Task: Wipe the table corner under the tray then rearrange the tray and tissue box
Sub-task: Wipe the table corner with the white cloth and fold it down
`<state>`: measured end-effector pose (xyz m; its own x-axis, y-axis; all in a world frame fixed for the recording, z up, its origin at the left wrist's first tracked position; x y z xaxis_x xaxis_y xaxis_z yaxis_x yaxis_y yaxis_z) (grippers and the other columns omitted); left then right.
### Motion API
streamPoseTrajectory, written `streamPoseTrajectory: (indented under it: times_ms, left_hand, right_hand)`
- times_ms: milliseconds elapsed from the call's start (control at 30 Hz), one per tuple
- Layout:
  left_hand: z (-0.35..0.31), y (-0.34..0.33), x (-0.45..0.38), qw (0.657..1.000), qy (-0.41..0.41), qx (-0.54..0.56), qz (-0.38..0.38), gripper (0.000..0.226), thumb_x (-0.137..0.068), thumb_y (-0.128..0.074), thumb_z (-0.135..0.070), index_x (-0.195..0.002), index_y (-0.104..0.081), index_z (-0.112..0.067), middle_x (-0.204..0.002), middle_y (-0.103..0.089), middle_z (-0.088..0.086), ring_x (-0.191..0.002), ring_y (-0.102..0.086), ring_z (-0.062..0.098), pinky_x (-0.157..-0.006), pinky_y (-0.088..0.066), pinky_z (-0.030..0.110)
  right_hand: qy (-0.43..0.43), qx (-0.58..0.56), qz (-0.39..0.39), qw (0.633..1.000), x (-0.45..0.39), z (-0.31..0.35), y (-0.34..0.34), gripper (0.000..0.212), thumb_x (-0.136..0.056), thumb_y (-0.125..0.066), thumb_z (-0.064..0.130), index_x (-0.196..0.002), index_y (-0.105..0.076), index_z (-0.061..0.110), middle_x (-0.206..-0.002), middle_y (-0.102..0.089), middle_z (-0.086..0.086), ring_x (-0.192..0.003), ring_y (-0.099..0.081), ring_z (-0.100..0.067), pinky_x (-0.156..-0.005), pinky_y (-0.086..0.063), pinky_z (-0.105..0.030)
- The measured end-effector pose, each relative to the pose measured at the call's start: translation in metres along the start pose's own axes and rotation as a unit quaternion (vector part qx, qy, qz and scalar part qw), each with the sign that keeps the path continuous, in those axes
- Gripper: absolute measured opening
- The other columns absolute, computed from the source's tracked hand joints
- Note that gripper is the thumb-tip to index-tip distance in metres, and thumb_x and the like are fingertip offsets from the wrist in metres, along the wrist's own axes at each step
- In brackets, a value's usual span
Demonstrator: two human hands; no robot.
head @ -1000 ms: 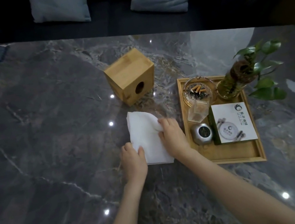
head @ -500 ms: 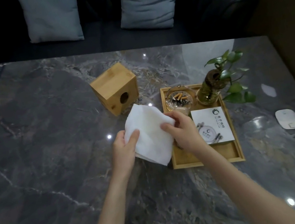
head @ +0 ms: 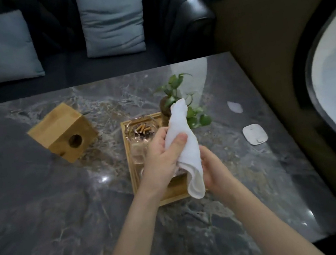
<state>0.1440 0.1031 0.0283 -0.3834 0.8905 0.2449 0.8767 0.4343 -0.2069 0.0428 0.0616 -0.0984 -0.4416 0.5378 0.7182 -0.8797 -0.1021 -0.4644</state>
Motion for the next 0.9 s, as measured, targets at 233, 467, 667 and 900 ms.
streamPoseTrajectory:
  times_ms: [233, 467, 667, 900]
  left_hand:
    - [0.061, -0.078, -0.025, 0.964, 0.144, 0.219, 0.037, 0.048, -0.079, -0.059, -0.023, -0.122, -0.052, -0.005, -0.112, -0.065, 0.012, -0.093, -0.065, 0.020, -0.079, -0.056, 0.029]
    - [0.130, -0.094, -0.055, 0.970, 0.214, 0.109, -0.025, 0.035, -0.088, -0.056, -0.024, -0.117, -0.054, -0.005, -0.104, -0.064, 0.007, -0.097, -0.061, 0.022, -0.079, -0.053, 0.030]
    - [0.145, -0.118, -0.079, 0.981, 0.163, -0.103, -0.025, 0.022, -0.091, -0.047, -0.037, -0.096, -0.059, -0.019, -0.093, -0.062, -0.004, -0.091, -0.060, 0.014, -0.076, -0.048, 0.023]
    - [0.141, -0.123, -0.116, 0.912, 0.002, -0.392, -0.121, 0.035, -0.097, -0.033, -0.022, -0.123, -0.053, -0.009, -0.127, -0.056, 0.010, -0.116, -0.051, 0.020, -0.096, -0.038, 0.027]
  right_hand:
    - [0.050, -0.196, 0.069, 0.977, 0.017, 0.039, 0.063, 0.077, -0.065, -0.065, 0.059, -0.121, -0.061, 0.006, -0.126, -0.059, -0.020, -0.105, -0.063, -0.035, -0.091, -0.051, -0.048]
    - [0.015, -0.214, 0.138, 0.967, 0.017, 0.097, 0.106, 0.054, -0.088, -0.045, 0.048, -0.134, -0.045, 0.020, -0.119, -0.063, -0.010, -0.108, -0.060, -0.030, -0.093, -0.048, -0.046]
    - [0.071, -0.103, 0.124, 0.984, 0.015, 0.141, 0.129, 0.076, -0.078, -0.059, 0.045, -0.141, -0.035, 0.010, -0.134, -0.047, -0.011, -0.126, -0.044, -0.030, -0.101, -0.042, -0.040]
    - [0.127, 0.040, 0.022, 0.991, 0.009, 0.225, 0.140, 0.049, -0.092, -0.036, 0.049, -0.111, -0.061, 0.011, -0.097, -0.071, -0.010, -0.088, -0.066, -0.023, -0.080, -0.049, -0.036]
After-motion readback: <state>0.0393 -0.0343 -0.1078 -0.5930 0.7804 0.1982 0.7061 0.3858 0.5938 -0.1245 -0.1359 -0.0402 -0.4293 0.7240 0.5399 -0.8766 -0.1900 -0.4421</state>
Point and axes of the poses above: each hand's wrist, its own x-axis away from the middle knuckle, its own y-axis out of the back of the hand, z = x × y, the point moved 7 cm from there along -x, towards the middle knuckle
